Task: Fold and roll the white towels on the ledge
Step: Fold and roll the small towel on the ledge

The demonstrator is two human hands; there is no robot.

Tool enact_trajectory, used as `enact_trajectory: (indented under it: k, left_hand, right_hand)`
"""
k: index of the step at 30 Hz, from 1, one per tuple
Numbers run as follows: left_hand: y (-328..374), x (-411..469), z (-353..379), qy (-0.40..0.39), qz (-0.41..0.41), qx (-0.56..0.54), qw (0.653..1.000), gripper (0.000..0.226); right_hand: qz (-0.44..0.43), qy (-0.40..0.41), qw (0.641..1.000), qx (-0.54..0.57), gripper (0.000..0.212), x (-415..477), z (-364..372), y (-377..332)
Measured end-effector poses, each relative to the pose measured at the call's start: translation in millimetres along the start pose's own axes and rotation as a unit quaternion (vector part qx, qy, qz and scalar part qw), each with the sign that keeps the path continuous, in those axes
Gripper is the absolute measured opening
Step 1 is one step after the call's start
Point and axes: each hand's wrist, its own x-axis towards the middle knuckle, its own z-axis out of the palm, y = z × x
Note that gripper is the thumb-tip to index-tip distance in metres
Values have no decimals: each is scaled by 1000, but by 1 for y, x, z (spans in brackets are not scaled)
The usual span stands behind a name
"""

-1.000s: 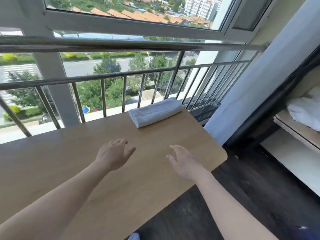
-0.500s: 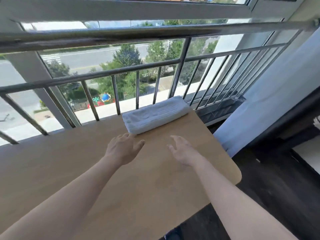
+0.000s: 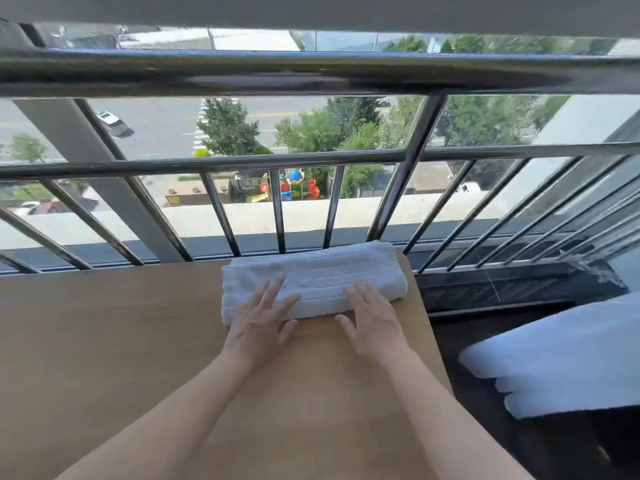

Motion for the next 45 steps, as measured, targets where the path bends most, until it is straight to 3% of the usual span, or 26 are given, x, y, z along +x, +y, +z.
enact_trajectory:
  k: [6, 9, 13, 16, 20, 24, 28, 30, 37, 45]
  left_hand:
    - [4, 28, 35, -6, -43, 81, 996, 77]
    - [5, 41, 43, 11, -70, 83, 994, 76]
    - [5, 56, 42, 14, -80, 90, 993, 70]
    - [5, 64, 36, 35, -69, 81, 994, 61]
    - [8, 70, 28, 91, -53, 60, 993, 49]
    - [12, 71, 16, 142, -23, 36, 989, 45]
    - [13, 69, -5, 190, 23, 48, 980, 34]
    - [15, 65, -18, 201, 46, 69, 976, 39]
    - [13, 34, -72, 211, 81, 104, 969, 46]
    - [-34, -50, -140, 253, 82, 164, 950, 52]
  right_hand:
    - [-99, -7, 992, -75, 77, 44, 21, 36]
    - [-113, 7, 990, -83, 88, 59, 30, 46]
    - [-124, 49, 989, -65, 69, 70, 36, 50]
    - [-138, 132, 980, -55, 49, 76, 35, 47]
    - [-171, 237, 954, -69, 42, 82, 31, 45]
    - [-175, 241, 952, -76, 26, 84, 21, 44]
    - [-170, 240, 954, -55, 31, 78, 9, 43]
    - [-173, 255, 950, -46, 33, 72, 3, 40]
    - [-211, 284, 935, -16, 34, 50, -39, 4]
    - [-258, 307, 915, -53, 47, 14, -59, -95]
